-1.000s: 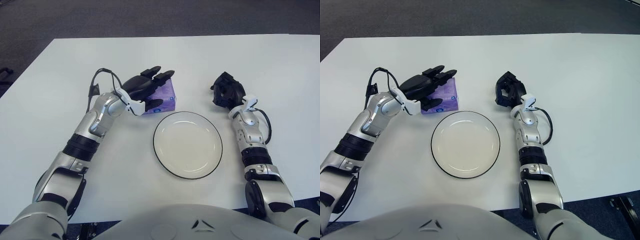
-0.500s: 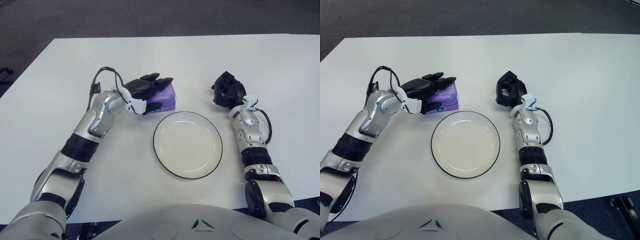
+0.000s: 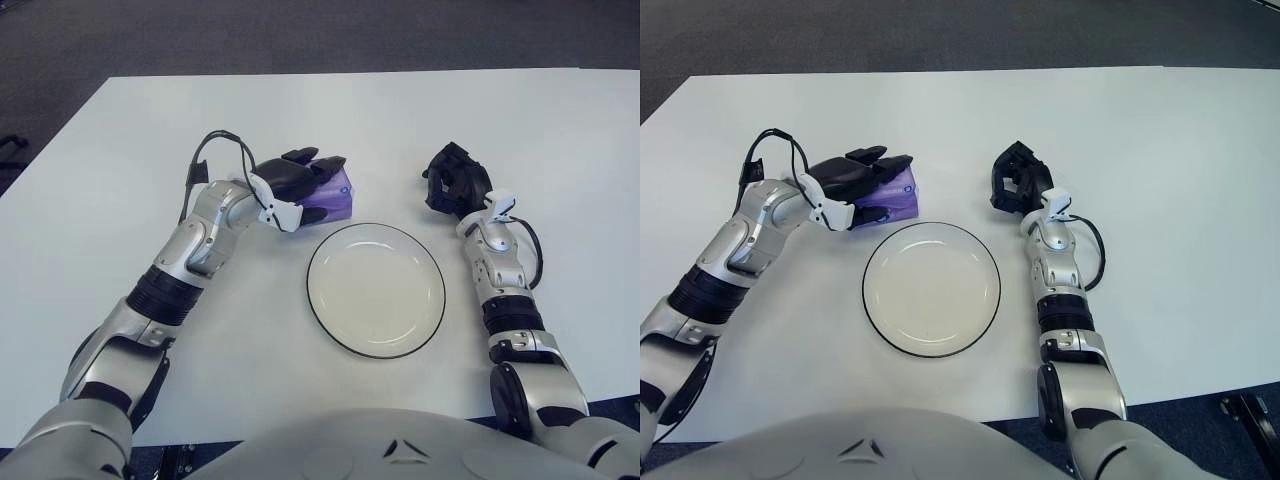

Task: Put the tissue paper into the plate.

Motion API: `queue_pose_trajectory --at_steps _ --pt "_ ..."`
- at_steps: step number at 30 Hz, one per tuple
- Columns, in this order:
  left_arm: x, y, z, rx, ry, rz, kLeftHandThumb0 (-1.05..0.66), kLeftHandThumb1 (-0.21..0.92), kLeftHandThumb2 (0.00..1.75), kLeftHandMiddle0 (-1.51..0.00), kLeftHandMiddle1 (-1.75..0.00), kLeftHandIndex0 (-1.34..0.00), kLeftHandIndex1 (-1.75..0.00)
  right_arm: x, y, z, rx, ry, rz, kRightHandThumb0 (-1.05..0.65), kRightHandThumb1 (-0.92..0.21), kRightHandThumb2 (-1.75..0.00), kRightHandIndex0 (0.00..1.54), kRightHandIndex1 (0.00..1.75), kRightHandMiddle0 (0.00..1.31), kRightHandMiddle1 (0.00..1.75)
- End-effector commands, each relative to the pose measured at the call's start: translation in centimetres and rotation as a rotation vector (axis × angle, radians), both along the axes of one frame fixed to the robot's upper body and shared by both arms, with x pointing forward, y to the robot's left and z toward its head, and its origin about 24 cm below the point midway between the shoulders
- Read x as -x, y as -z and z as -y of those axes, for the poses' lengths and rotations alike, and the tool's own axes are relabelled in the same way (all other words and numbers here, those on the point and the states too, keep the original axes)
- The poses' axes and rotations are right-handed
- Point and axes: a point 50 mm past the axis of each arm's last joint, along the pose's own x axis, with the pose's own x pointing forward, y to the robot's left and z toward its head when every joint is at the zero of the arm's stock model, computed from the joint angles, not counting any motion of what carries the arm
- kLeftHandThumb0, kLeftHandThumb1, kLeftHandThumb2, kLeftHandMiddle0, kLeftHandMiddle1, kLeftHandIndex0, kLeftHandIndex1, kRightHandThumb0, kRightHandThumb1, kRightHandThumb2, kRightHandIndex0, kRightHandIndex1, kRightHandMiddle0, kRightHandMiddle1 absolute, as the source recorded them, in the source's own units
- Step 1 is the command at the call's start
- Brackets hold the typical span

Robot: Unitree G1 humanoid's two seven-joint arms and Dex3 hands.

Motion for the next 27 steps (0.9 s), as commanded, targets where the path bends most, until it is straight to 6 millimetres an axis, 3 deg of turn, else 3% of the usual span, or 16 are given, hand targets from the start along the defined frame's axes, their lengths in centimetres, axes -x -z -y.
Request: queue_pose_trajectory --at_steps 1,4,8,12,16,21,24,27 --pt "-0.4 1.3 0.0 -0.061 -0.026 -0.008 -1.05 0.92 1.10 0.00 0.00 0.00 0.00 4.5 7.4 -1.4 -0.086 0.022 -0.255 -0.45 -0.42 -1.18 1.01 1.75 0.53 1.75" --pt "-1.1 2.7 -0.2 -0.077 -0.053 0.008 -1.05 0.92 1.08 0.00 0.00 0.00 0.00 4.6 7.4 -1.4 -0.088 0.023 -0.257 -0.45 -0.42 -1.18 1.02 1.75 0.53 1.75" --pt "-1.3 3.0 -0.2 -0.073 -0.054 0.069 -1.05 0.92 1.02 -0.01 0.00 -0.02 -0.01 4.6 7.4 -1.5 -0.091 0.024 -0.261 -0.45 -0.42 -1.19 1.02 1.75 0.53 1.75" --pt "-1.6 3.2 -0.2 -0.070 -0.051 0.123 -1.02 0.92 0.88 -0.04 -0.02 0.00 -0.12 4.6 7.4 -1.5 -0.091 0.025 -0.261 -0.45 -0.41 -1.19 1.02 1.75 0.54 1.75" --pt "-1.9 3.6 -0.3 -0.053 -0.054 0.179 -0.89 0.92 0.59 -0.12 -0.06 0.00 -0.25 4.6 7.3 -1.5 -0.088 0.028 -0.261 -0.45 -0.40 -1.21 1.03 1.75 0.54 1.75" --pt "-2.4 4.0 -0.7 -0.016 -0.073 0.226 -0.78 0.84 0.48 -0.20 -0.13 0.00 -0.37 4.6 7.3 -1.5 -0.085 0.026 -0.262 -0.45 -0.40 -1.21 1.03 1.75 0.55 1.75" --pt "-2.8 4.4 -1.3 0.026 -0.100 0.250 -0.71 0.70 0.60 -0.10 -0.51 0.00 -0.44 4.6 7.3 -1.5 -0.083 0.025 -0.263 -0.45 -0.39 -1.22 1.02 1.75 0.55 1.75" --pt "-3.0 4.9 -1.7 0.060 -0.119 0.258 -0.67 0.62 0.66 -0.05 -0.70 0.00 -0.47 4.7 7.2 -1.5 -0.080 0.025 -0.265 -0.46 -0.39 -1.22 1.02 1.75 0.55 1.75"
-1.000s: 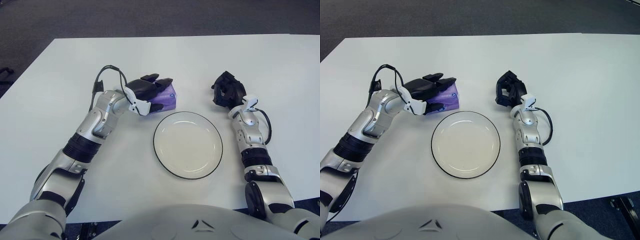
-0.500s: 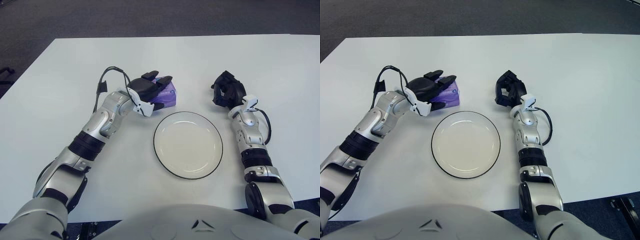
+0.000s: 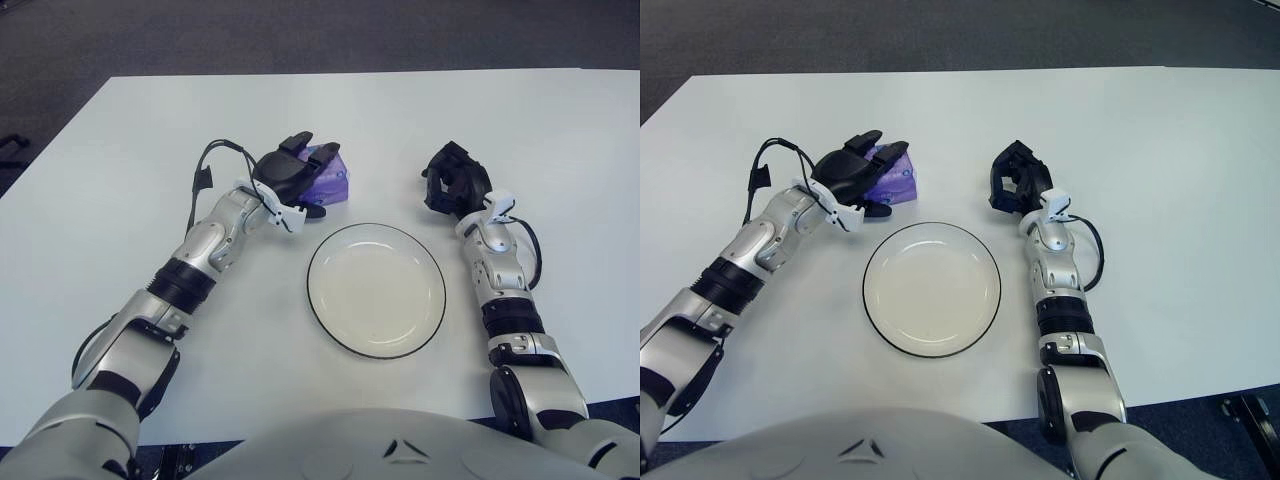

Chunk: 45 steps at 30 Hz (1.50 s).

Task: Put the tissue paper into the plate.

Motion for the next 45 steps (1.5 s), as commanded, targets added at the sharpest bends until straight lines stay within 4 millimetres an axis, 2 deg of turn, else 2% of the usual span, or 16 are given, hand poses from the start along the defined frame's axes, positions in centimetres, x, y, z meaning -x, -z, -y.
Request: queue_pose_trajectory --at_steps 1,3,4,5,7,9,11,12,13,14,17,25,30,37,41,45 --pt "-0.5 2.0 -1.3 0.010 -0.049 -0.027 -0.65 0.58 0.70 -0.03 -0.80 0.00 -0.49 4.4 7.5 -1.2 -0.081 0.023 -0.275 -0.46 -0.39 -1.22 1.02 1.75 0.55 1.75" --pt "-0.5 2.1 -1.4 0.027 -0.052 -0.028 -0.59 0.47 0.80 -0.01 -1.04 0.00 -0.54 4.5 7.5 -1.2 -0.080 0.023 -0.276 -0.46 -0.38 -1.23 1.02 1.75 0.56 1.75" --pt "-0.6 2.2 -1.4 0.051 -0.056 -0.031 -0.58 0.45 0.81 -0.01 -1.08 0.00 -0.55 4.4 7.5 -1.2 -0.079 0.024 -0.277 -0.46 -0.38 -1.23 1.02 1.75 0.56 1.75" --pt "-0.6 2.2 -1.4 0.075 -0.060 -0.033 -0.52 0.40 0.87 -0.01 -1.27 0.00 -0.62 4.4 7.5 -1.2 -0.078 0.024 -0.278 -0.46 -0.38 -1.23 1.02 1.75 0.56 1.75" --pt "-0.7 2.3 -1.4 0.117 -0.065 -0.042 -0.44 0.33 0.95 0.00 -1.49 0.00 -0.72 4.4 7.5 -1.1 -0.077 0.024 -0.279 -0.46 -0.38 -1.23 1.01 1.75 0.56 1.75" --pt "-0.8 2.5 -1.6 0.150 -0.071 -0.056 -0.31 0.27 1.03 -0.06 -1.62 0.00 -0.86 4.4 7.5 -1.1 -0.077 0.022 -0.280 -0.46 -0.38 -1.24 1.01 1.75 0.56 1.75" --pt "-0.8 2.7 -1.8 0.183 -0.080 -0.082 -0.17 0.22 1.14 -0.14 -1.69 0.00 -1.09 4.4 7.5 -1.1 -0.075 0.019 -0.281 -0.46 -0.38 -1.24 1.01 1.75 0.56 1.75" --pt "-0.9 2.8 -1.8 0.194 -0.084 -0.090 -0.14 0.21 1.15 -0.16 -1.70 0.00 -1.13 4.4 7.5 -1.1 -0.075 0.019 -0.281 -0.46 -0.38 -1.24 1.00 1.75 0.56 1.75" --pt "-0.9 2.8 -1.9 0.199 -0.086 -0.094 0.06 0.30 1.14 -0.27 -1.72 0.00 -1.21 4.4 7.5 -1.1 -0.075 0.019 -0.282 -0.46 -0.38 -1.24 1.00 1.75 0.56 1.75" --pt "-0.9 2.9 -1.9 0.202 -0.086 -0.096 0.19 0.36 1.13 -0.35 -1.73 0.00 -1.26 4.4 7.5 -1.1 -0.075 0.019 -0.282 -0.46 -0.38 -1.23 1.00 1.75 0.56 1.75" --pt "-0.8 3.1 -2.2 0.219 -0.092 -0.112 0.34 0.42 1.13 -0.44 -1.74 0.00 -1.37 4.4 7.5 -1.1 -0.074 0.018 -0.284 -0.46 -0.39 -1.22 1.00 1.75 0.55 1.75" --pt "-1.0 3.6 -2.9 0.237 -0.098 -0.121 0.42 0.45 1.14 -0.49 -1.75 -0.01 -1.68 4.5 7.4 -1.1 -0.078 0.018 -0.279 -0.46 -0.39 -1.22 1.01 1.75 0.55 1.75" --pt "-1.1 3.8 -3.3 0.251 -0.094 -0.119 0.43 0.44 1.15 -0.49 -1.75 -0.08 -1.74 4.4 7.4 -1.1 -0.070 0.016 -0.277 -0.46 -0.38 -1.23 1.01 1.75 0.56 1.75" --pt "-1.3 3.3 -3.7 0.293 -0.066 -0.078 0.47 0.32 1.30 -0.59 -1.75 -0.40 -1.75 4.4 7.4 -1.1 -0.060 0.010 -0.276 -0.46 -0.37 -1.25 1.01 1.75 0.57 1.75" --pt "-1.5 2.3 -3.8 0.305 -0.048 -0.049 0.49 0.26 1.38 -0.64 -1.75 -0.51 -1.75 4.4 7.4 -1.1 -0.063 0.008 -0.276 -0.47 -0.36 -1.26 1.01 1.75 0.58 1.75" --pt "-1.5 0.8 -4.0 0.343 -0.013 -0.011 0.49 0.25 1.39 -0.65 -1.75 -0.62 -1.75 4.4 7.4 -1.1 -0.064 0.008 -0.280 -0.47 -0.36 -1.26 1.01 1.75 0.58 1.75"
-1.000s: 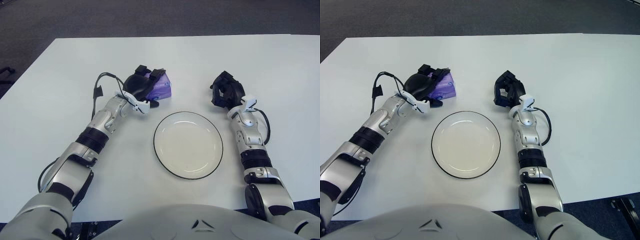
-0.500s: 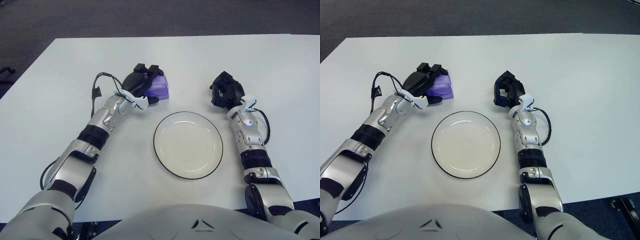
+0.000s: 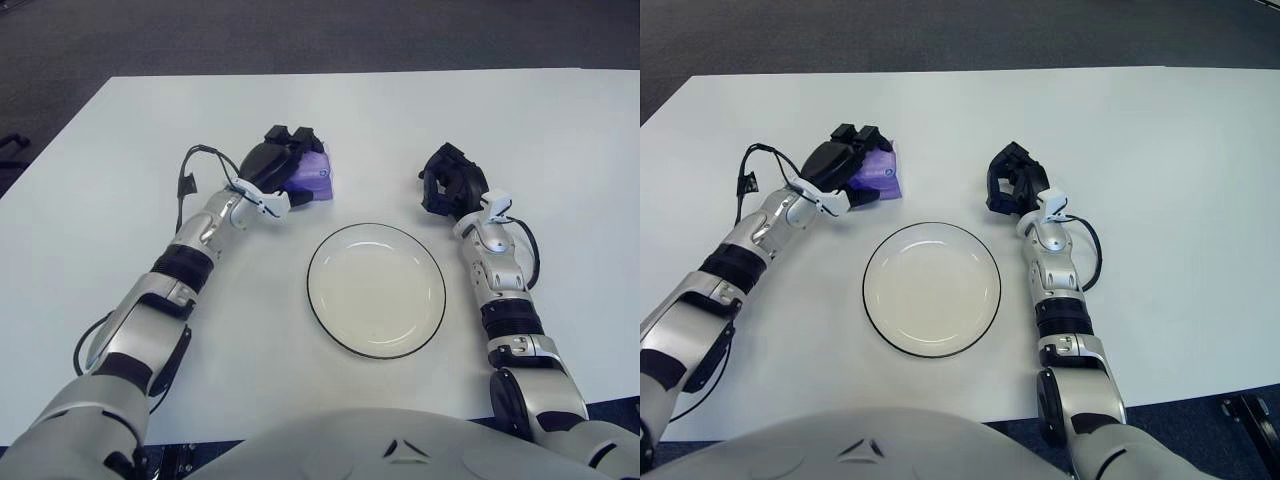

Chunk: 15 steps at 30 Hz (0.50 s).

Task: Put the tissue paper into the plate.

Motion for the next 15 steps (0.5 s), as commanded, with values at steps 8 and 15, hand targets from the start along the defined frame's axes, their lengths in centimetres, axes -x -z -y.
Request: queue_pose_trajectory --at_steps 8,15 --pt "0.5 -3.0 -1.8 0.025 0.035 0.161 0.49 0.25 1.39 -0.66 -1.75 -0.73 -1.75 4.3 7.4 -0.9 -0.063 0.020 -0.270 -0.47 -0.35 -1.27 1.01 1.75 0.58 1.75" --pt "1.5 -5.4 -1.2 0.132 0.102 0.291 0.49 0.25 1.39 -0.66 -1.75 -0.73 -1.75 4.2 7.5 -0.8 -0.064 0.016 -0.272 -0.46 -0.36 -1.26 1.00 1.75 0.57 1.75"
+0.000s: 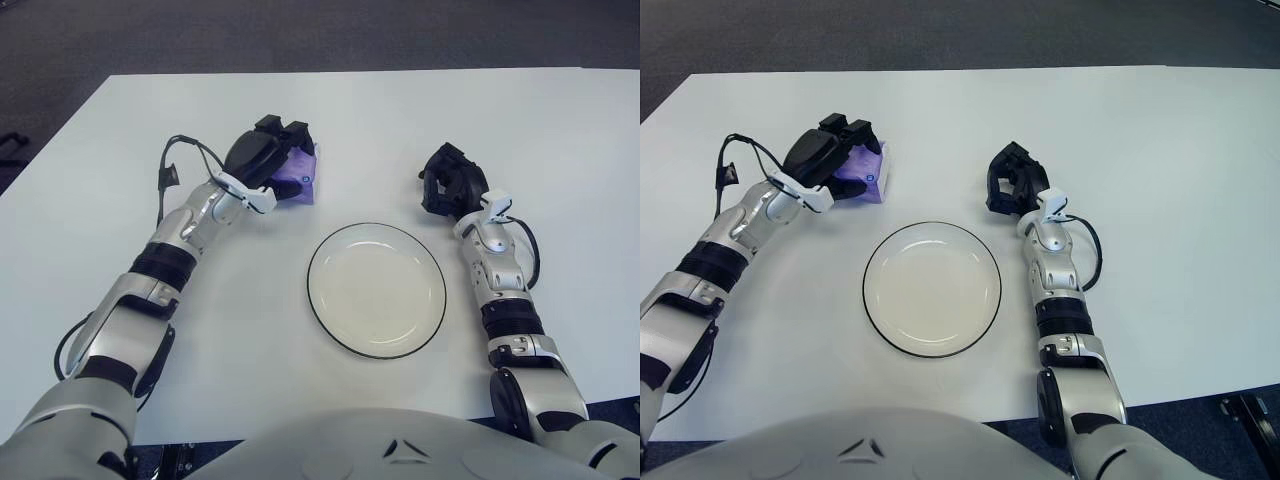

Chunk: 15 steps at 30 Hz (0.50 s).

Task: Put the tissue paper into the plate.

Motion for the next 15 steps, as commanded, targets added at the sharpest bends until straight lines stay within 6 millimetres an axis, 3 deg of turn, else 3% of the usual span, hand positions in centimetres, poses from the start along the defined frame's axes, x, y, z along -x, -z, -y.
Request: queue_pose_trajectory --at_steps 1,15 --pt "0.8 -2.6 0.3 0.088 0.059 0.136 0.49 0.25 1.39 -0.65 -1.75 -0.73 -1.75 4.2 7.5 -0.8 -0.067 0.016 -0.272 -0.46 -0.37 -1.25 1.00 1.75 0.57 1.75" --pt "3.9 -5.8 2.6 0.215 0.202 0.326 0.45 0.35 1.27 -0.57 -1.75 -0.70 -1.75 4.0 7.6 -0.8 -0.077 0.020 -0.273 -0.46 -0.38 -1.23 0.99 1.75 0.56 1.75"
